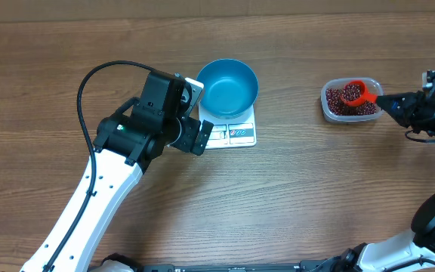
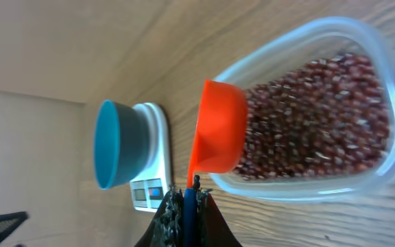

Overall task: Scoop item into bowl and weigh 150g on scale
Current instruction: 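Lift the filled red cup out of the bean tub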

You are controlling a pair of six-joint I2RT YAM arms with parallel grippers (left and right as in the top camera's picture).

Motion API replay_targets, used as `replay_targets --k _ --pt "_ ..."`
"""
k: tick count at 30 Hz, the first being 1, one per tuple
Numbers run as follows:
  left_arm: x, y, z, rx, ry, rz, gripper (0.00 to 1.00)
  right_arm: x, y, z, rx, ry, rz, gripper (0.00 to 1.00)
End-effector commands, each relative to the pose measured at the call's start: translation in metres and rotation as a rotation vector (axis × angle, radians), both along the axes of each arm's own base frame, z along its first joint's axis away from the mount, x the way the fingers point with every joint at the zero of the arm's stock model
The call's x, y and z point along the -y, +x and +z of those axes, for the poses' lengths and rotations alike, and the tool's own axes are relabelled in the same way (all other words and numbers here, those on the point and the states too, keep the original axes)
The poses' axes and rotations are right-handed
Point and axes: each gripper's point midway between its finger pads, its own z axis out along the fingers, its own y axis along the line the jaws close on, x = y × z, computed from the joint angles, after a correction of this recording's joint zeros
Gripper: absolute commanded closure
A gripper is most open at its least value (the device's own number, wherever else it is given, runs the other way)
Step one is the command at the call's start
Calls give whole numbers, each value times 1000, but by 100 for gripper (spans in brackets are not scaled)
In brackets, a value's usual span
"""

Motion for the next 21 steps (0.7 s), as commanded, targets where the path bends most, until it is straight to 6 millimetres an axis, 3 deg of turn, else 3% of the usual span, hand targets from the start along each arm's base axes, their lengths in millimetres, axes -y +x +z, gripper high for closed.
replay_targets --k 1,7,12,21 --pt "2 3 3 12 9 -17 1 -9 2 16 72 97 29 96" --pt "2 3 3 12 9 -17 1 -16 0 21 76 139 41 96" --pt "2 3 3 12 9 -17 0 -34 -1 21 48 158 80 96" --pt "2 3 3 12 8 -17 0 -105 7 27 50 157 268 96"
